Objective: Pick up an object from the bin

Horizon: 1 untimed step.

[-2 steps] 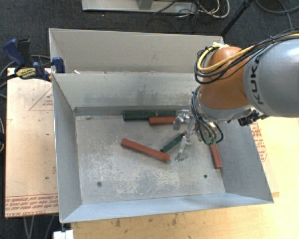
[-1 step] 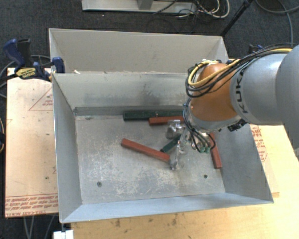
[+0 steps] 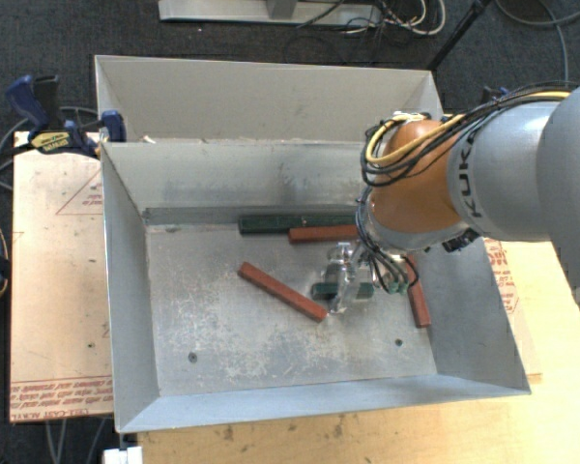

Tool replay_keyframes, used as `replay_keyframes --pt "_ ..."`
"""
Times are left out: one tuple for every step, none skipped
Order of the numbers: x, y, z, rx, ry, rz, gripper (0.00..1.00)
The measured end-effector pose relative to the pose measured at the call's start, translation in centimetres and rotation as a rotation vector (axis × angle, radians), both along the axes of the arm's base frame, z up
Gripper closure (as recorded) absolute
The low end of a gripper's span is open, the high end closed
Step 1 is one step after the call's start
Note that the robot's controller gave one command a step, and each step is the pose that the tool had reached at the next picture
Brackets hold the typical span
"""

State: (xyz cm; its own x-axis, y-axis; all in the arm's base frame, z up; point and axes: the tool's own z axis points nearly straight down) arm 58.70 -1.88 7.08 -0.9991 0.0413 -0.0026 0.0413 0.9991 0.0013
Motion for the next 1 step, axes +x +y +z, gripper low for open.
replay_keyframes --pt "1.89 1.36 16.50 0.000 -0.010 0.014 1.00"
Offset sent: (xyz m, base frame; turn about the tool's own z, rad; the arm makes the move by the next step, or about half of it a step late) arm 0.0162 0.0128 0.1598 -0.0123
